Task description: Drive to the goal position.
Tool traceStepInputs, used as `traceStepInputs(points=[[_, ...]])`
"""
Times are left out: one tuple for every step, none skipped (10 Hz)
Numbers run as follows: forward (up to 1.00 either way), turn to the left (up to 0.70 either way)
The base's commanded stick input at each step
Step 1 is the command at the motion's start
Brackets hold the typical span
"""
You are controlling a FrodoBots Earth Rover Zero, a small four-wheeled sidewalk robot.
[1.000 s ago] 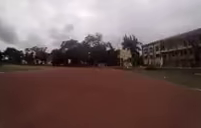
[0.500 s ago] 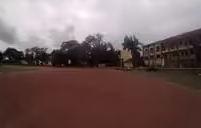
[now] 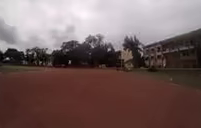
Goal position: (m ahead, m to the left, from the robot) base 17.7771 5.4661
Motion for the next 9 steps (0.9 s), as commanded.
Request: traceStepInputs(points=[[0.5, 0.0], [0.5, 0.0], [0.5, 0.0], [0.5, 0.0], [0.5, 0.0], [0.5, 0.0], [0.5, 0.0], [0.5, 0.0], [0.5, 0.0]])
